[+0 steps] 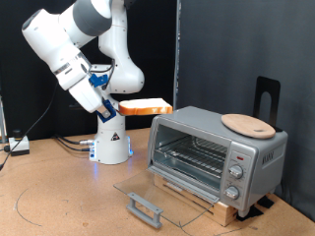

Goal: Make a piece of toast with the oven

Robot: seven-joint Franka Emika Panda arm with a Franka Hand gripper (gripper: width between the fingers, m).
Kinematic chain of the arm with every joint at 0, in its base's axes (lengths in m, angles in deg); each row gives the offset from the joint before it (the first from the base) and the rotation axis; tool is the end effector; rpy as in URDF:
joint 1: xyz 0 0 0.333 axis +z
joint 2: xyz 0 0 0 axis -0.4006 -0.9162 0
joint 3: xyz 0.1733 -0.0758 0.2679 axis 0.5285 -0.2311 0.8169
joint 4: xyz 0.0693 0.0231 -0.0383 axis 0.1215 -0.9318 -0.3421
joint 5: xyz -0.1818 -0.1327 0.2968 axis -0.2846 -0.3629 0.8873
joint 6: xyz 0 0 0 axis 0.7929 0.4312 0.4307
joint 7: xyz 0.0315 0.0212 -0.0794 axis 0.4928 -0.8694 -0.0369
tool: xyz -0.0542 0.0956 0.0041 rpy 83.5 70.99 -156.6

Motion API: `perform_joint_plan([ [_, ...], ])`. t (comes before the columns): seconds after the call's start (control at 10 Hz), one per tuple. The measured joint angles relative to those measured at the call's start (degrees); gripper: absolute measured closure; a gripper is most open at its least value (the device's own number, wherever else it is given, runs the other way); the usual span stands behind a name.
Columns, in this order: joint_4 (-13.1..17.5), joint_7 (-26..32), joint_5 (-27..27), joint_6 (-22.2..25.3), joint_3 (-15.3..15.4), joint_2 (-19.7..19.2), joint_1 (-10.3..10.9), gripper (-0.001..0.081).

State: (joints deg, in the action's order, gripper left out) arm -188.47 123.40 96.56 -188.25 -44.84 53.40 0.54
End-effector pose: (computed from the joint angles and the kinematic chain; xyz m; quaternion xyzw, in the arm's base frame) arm 0.3567 -0.1690 0.4340 -0.9083 -0.2778 -0.1593 0.2691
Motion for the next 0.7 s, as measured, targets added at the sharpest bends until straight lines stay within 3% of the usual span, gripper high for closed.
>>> perform_joint_plan([
  [0.3, -0.1, 4.1, -1.5, -2.6, 1.5, -1.7, 0.7, 0.0389],
  [0.7, 2.6, 12.5, -5.3, -6.7, 3.6, -9.2, 1.2, 0.0389],
])
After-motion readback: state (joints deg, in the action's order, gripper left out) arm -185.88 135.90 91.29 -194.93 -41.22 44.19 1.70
